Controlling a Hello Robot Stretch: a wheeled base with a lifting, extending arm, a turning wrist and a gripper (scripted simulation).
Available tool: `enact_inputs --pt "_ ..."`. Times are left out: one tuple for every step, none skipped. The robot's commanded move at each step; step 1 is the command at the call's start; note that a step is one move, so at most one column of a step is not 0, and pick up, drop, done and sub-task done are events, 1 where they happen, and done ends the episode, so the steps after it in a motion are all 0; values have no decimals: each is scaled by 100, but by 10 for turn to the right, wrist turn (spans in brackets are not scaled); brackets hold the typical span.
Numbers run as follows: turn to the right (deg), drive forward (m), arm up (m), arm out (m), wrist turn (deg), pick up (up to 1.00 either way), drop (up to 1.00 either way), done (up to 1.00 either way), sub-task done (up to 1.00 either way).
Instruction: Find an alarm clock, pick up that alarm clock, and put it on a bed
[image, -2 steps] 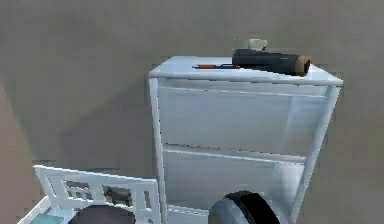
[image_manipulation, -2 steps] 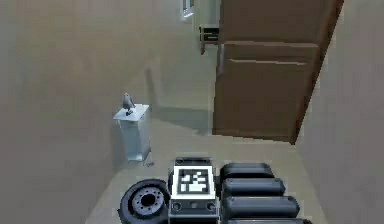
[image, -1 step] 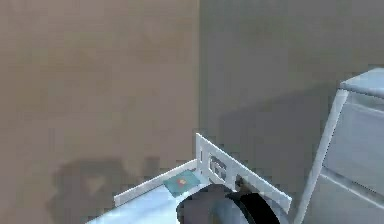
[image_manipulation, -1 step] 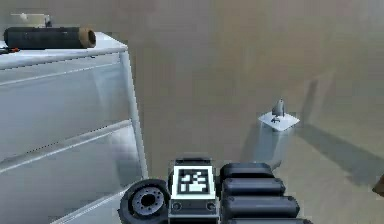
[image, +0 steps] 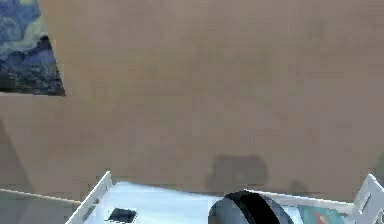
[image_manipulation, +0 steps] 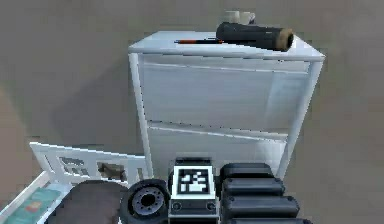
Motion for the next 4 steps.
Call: enact_inputs --pt "-450 0 0 0 0 0 0 0 0" --pt "-180 0 0 0 0 0 0 0 0" --pt "0 0 0 26 0 0 0 0 0" --pt "0 0 0 0 450 0 0 0 0"
